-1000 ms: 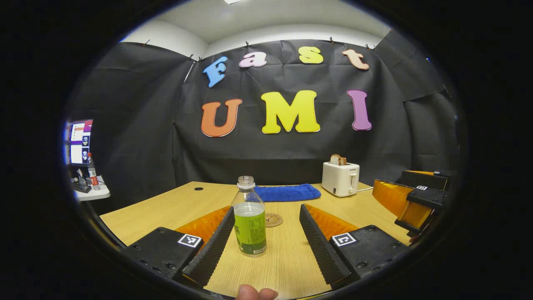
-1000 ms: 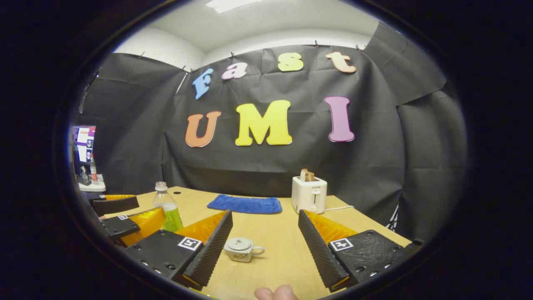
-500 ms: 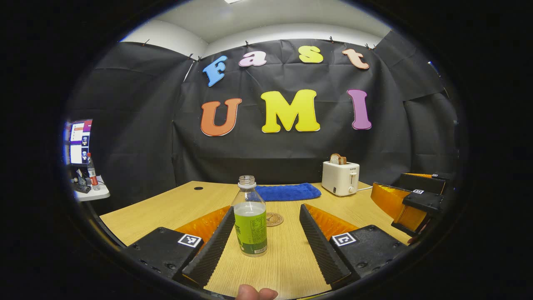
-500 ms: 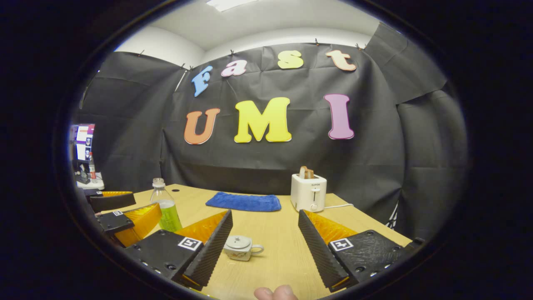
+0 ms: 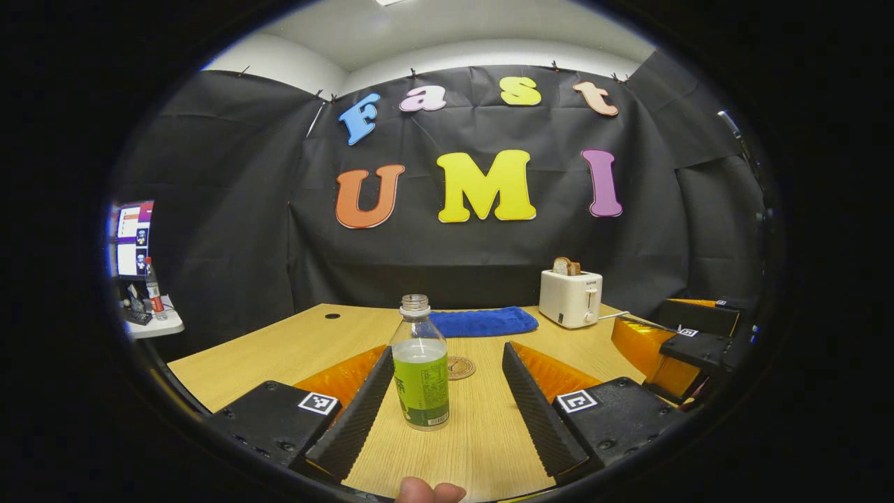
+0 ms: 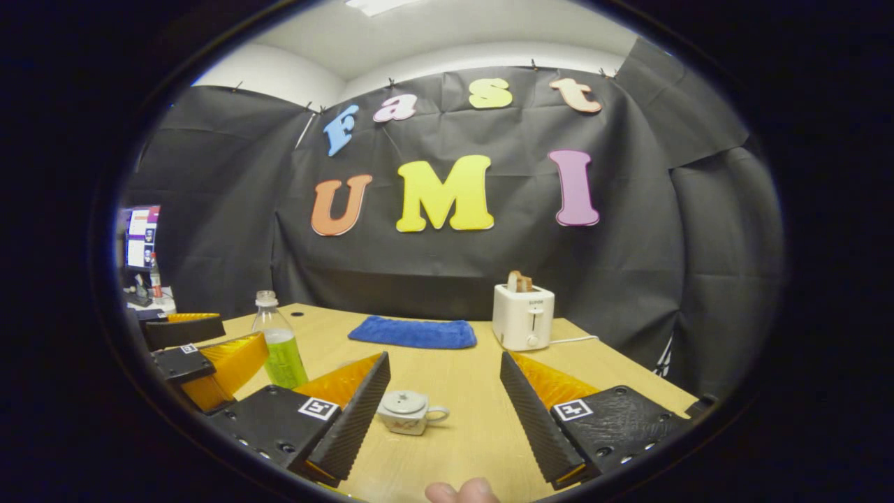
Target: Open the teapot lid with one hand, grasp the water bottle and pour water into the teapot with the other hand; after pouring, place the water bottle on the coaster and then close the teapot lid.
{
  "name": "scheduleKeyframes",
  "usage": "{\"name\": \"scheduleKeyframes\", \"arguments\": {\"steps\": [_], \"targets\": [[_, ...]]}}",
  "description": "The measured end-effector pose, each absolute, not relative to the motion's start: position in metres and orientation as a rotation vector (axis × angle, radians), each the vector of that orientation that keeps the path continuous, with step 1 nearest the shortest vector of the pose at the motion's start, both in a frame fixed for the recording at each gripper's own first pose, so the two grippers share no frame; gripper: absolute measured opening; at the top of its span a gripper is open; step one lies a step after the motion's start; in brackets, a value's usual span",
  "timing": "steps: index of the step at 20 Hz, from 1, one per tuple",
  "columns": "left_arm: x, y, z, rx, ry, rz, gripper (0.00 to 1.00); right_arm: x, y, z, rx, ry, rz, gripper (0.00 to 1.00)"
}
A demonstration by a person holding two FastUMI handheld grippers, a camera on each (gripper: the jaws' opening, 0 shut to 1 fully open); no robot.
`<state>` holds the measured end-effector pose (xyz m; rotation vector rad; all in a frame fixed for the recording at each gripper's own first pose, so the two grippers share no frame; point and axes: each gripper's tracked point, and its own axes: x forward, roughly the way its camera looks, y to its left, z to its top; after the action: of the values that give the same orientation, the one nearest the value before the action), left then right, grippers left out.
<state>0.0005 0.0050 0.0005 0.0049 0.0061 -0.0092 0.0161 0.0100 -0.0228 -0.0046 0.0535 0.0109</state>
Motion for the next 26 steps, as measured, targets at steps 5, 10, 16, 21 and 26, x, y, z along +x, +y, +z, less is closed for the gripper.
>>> {"name": "scheduleKeyframes", "arguments": {"steps": [5, 10, 16, 21, 26], "targets": [[-0.001, 0.008, 0.002, 0.001, 0.006, -0.008, 0.98, 0.037, 0.021, -0.040, -0.036, 0.069, 0.018, 0.95], [-0.001, 0.021, 0.004, -0.008, 0.005, 0.010, 0.98, 0.067, 0.040, -0.069, -0.022, 0.132, 0.044, 0.95], [0.002, 0.034, -0.001, -0.015, 0.022, 0.028, 0.98, 0.091, 0.055, -0.091, 0.000, 0.191, 0.053, 0.93], [0.002, 0.041, -0.001, -0.026, 0.025, 0.037, 0.98, 0.103, 0.058, -0.096, -0.015, 0.199, 0.036, 0.56], [0.004, 0.046, -0.003, -0.026, 0.032, 0.040, 0.98, 0.108, 0.057, -0.109, -0.010, 0.254, 0.037, 0.18]]}}
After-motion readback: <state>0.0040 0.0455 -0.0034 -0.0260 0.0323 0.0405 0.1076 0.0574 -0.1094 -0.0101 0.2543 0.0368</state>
